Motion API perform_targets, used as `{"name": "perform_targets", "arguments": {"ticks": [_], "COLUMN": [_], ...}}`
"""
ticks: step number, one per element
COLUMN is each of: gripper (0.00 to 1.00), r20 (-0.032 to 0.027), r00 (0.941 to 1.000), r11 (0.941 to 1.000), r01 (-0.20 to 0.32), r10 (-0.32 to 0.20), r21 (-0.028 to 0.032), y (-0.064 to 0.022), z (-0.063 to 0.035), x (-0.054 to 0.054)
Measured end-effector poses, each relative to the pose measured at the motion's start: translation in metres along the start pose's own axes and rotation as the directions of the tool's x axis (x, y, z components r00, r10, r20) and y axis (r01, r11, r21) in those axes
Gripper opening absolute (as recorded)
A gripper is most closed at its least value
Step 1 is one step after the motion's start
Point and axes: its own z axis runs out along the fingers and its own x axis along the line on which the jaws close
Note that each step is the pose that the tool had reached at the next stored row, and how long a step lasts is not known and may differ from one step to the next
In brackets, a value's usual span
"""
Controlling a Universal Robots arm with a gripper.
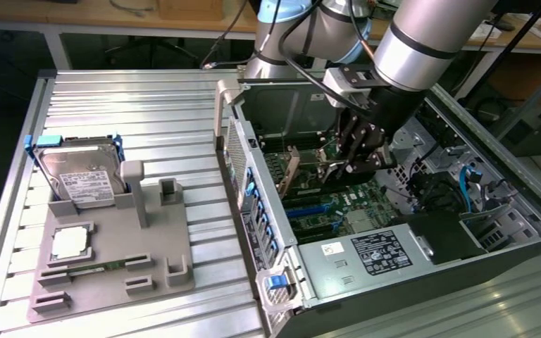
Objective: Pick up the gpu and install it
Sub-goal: 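Insert the gpu into the slot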
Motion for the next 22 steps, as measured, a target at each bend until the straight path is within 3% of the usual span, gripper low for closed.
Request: {"name": "perform_targets", "arguments": {"ticks": [6,22], "gripper": [0.27,0.27], "r20": [-0.0002,-0.0001], "r00": [1.0000,1.0000], "r11": [1.0000,1.0000], "r01": [0.000,0.000], "r10": [0.000,0.000], "r21": [0.0040,0.0060], "y": [-0.0002,-0.0004], "z": [0.0046,0.0112], "x": [0.000,0.000]}}
